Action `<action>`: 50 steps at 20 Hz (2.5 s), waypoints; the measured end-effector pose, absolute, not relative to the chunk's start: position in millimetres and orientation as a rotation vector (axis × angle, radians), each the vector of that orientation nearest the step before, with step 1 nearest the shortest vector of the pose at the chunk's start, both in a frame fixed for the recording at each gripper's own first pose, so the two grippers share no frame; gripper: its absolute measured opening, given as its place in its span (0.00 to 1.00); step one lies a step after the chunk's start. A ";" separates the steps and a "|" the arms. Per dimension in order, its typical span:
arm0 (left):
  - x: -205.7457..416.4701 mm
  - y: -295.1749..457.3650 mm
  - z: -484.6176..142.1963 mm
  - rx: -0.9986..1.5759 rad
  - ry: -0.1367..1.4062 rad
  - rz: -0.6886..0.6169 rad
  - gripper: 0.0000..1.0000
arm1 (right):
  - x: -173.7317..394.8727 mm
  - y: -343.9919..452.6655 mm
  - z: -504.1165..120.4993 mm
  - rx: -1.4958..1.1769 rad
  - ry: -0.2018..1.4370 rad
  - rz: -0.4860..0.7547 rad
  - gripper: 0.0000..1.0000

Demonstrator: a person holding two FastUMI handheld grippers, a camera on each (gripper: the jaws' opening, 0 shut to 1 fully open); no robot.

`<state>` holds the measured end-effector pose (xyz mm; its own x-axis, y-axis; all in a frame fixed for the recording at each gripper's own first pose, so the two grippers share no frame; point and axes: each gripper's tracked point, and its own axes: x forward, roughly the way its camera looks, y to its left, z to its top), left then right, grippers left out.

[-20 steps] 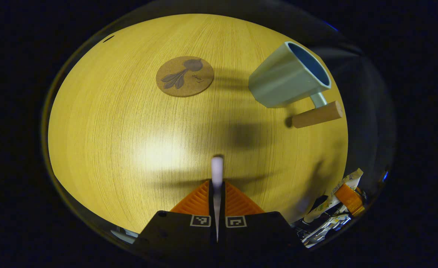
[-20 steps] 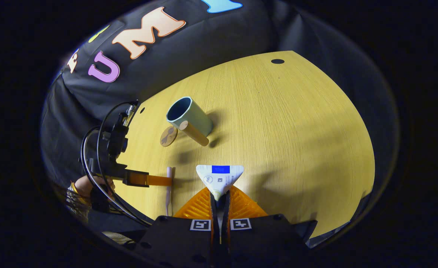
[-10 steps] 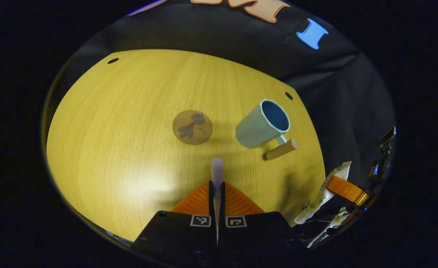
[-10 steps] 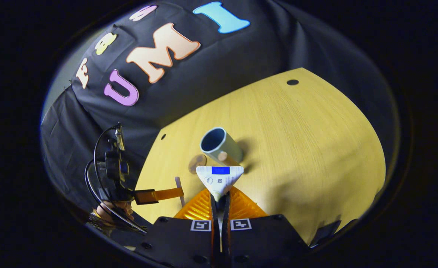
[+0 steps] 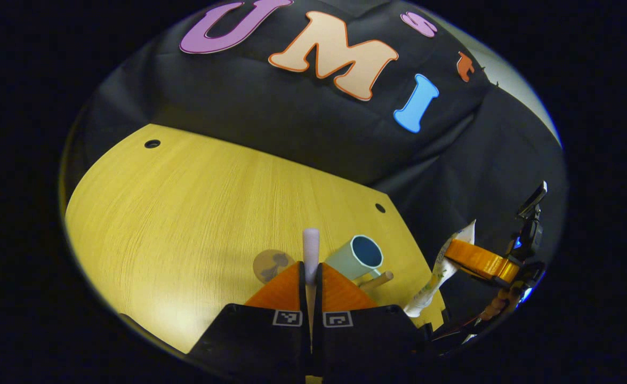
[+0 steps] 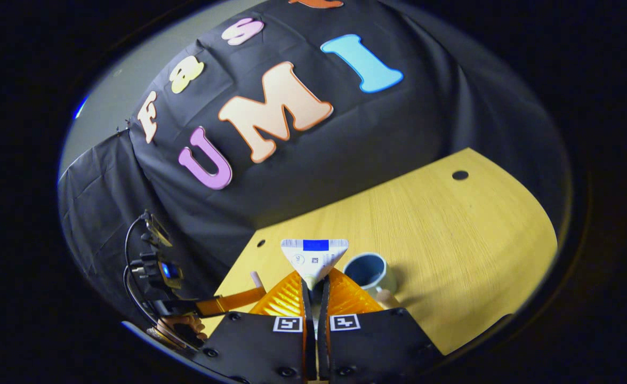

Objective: Put the toothbrush and toothpaste on the desktop into the cup, then pick up the cup and place it on the coaster on the desktop.

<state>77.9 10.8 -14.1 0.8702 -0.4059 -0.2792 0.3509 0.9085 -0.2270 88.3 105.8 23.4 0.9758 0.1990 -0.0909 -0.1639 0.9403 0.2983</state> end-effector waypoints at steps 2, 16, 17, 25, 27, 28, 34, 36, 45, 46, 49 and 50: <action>82.0 5.9 5.2 -0.171 0.256 -0.448 0.00 | 103.9 104.5 39.7 0.300 0.047 0.160 0.04; 117.0 -40.9 108.8 -0.075 -0.144 -0.698 0.00 | 202.3 68.5 -13.7 0.201 -0.035 0.036 0.04; 118.4 -43.5 110.1 -0.082 -0.152 -0.712 0.00 | 206.3 67.7 -21.2 0.206 -0.026 0.030 0.05; 124.2 -52.7 107.9 -0.124 -0.160 -0.762 0.00 | 196.1 62.6 -46.6 0.277 0.039 -0.005 0.29; 122.7 -55.3 106.3 -0.115 -0.159 -0.772 0.00 | 184.2 59.4 -39.1 0.280 0.022 0.000 0.32; 122.6 -57.0 104.5 -0.112 -0.156 -0.775 0.00 | 176.5 62.5 -31.0 0.295 0.002 0.005 0.60; 124.1 -74.5 101.0 -0.107 -0.148 -0.809 0.00 | 131.9 27.3 2.4 0.292 -0.099 -0.081 0.97; 127.8 -85.2 96.0 -0.105 -0.145 -0.830 0.00 | 117.6 15.0 -1.1 0.284 -0.101 -0.114 0.97; 149.2 -132.5 36.0 0.026 -0.062 -0.916 0.00 | 89.4 -10.5 -49.6 0.297 -0.016 -0.182 0.97; 151.2 -136.3 30.0 0.045 -0.053 -0.922 0.00 | 88.6 -11.4 -50.9 0.292 -0.013 -0.183 0.97; 153.6 -137.1 14.7 0.087 -0.031 -0.923 0.00 | 88.0 -13.0 -54.7 0.268 0.000 -0.188 0.97; 153.0 -137.2 9.3 0.097 -0.015 -0.923 0.01 | 87.1 -13.1 -54.5 0.264 0.002 -0.187 0.97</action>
